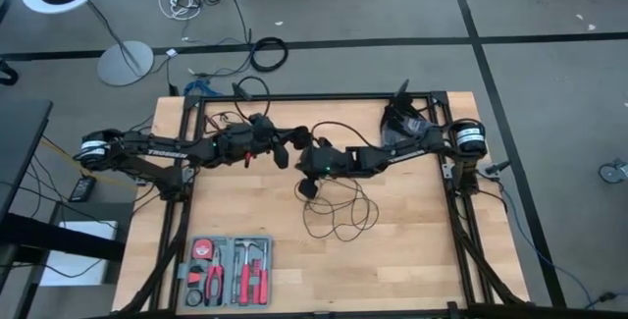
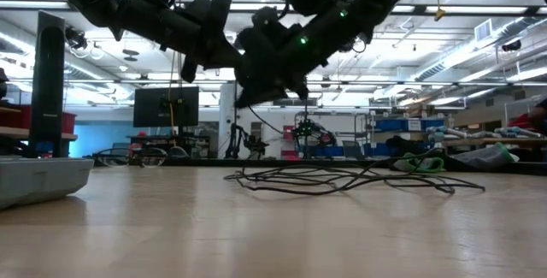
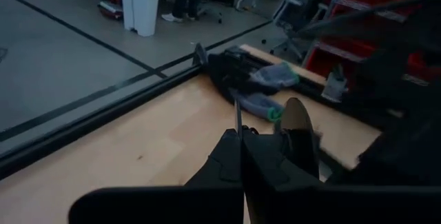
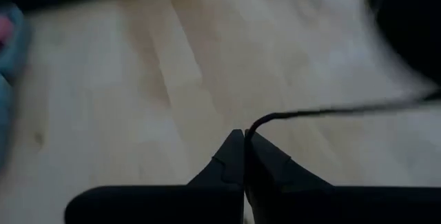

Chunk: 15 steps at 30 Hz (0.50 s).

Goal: Coil cords
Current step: Coil the black wire onto the black spool

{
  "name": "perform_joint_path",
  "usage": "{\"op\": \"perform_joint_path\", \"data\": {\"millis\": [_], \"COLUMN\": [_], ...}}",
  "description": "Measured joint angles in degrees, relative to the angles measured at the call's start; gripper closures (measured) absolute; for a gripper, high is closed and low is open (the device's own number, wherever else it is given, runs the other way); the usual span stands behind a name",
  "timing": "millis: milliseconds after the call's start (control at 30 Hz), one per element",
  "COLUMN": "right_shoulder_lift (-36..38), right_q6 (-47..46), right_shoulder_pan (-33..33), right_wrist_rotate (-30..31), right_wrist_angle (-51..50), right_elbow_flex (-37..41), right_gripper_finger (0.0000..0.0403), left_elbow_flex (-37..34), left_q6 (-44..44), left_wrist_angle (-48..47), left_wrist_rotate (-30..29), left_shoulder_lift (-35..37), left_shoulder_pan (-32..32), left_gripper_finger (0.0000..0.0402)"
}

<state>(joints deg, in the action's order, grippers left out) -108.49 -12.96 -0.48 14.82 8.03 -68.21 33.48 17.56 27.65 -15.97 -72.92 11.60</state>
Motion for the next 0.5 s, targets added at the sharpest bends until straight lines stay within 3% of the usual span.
{"op": "perform_joint_path", "data": {"millis": [500], "right_shoulder_lift": [0.7], "right_q6": [8.9], "right_shoulder_pan": [-2.7], "right_wrist_rotate": [-2.3], "right_wrist_angle": [0.4], "right_elbow_flex": [-4.7], "right_gripper_finger": [0.0403], "left_elbow_flex": [0.0], "left_q6": [0.9], "left_wrist_angle": [-2.5], "left_wrist_rotate": [-0.3], "left_shoulder_lift": [-3.3], "left_shoulder_pan": [-1.6], "left_gripper_finger": [0.0402]}}
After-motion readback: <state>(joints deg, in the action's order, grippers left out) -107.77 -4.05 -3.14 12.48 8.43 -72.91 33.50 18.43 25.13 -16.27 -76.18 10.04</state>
